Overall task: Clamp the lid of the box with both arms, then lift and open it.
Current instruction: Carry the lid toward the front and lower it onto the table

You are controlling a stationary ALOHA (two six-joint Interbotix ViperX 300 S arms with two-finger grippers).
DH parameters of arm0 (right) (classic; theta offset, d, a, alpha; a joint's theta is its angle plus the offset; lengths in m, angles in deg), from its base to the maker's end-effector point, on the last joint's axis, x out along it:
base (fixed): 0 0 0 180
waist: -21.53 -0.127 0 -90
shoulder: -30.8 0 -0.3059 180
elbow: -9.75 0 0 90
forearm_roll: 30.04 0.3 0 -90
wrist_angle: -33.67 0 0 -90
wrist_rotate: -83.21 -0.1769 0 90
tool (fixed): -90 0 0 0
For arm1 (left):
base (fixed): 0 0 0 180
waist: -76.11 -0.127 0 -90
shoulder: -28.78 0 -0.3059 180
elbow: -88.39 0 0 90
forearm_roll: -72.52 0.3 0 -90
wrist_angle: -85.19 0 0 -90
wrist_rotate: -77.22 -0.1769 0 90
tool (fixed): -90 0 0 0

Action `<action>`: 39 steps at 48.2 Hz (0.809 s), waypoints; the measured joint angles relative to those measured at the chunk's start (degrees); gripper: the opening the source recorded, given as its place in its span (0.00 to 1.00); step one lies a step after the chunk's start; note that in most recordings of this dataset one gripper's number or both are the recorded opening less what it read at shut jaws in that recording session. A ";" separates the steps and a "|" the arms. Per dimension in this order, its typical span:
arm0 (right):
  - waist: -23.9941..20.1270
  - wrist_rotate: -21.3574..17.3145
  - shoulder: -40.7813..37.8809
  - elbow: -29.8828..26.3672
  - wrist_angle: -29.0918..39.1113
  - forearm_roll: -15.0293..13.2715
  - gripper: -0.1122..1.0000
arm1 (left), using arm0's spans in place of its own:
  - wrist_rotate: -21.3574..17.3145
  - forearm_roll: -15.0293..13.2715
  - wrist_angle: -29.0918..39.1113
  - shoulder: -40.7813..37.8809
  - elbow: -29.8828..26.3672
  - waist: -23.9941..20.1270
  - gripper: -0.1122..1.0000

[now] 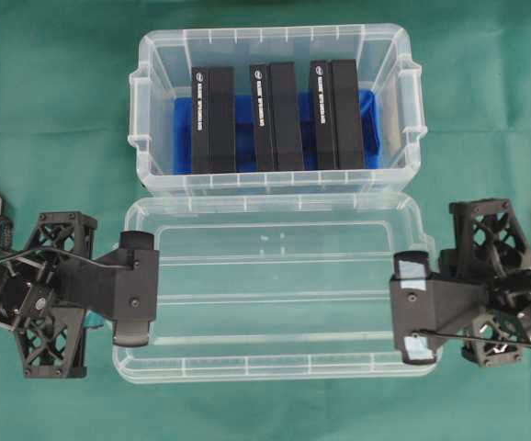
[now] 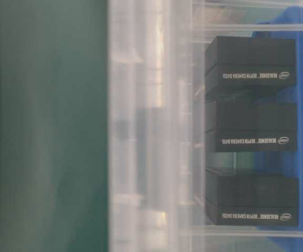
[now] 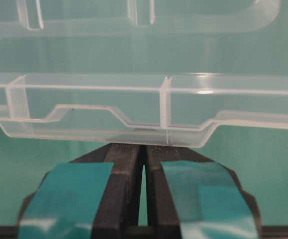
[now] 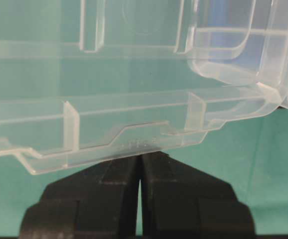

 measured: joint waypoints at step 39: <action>-0.09 -7.21 -6.94 13.10 -24.17 0.09 0.10 | 3.60 0.09 -21.80 -11.43 9.93 0.26 0.11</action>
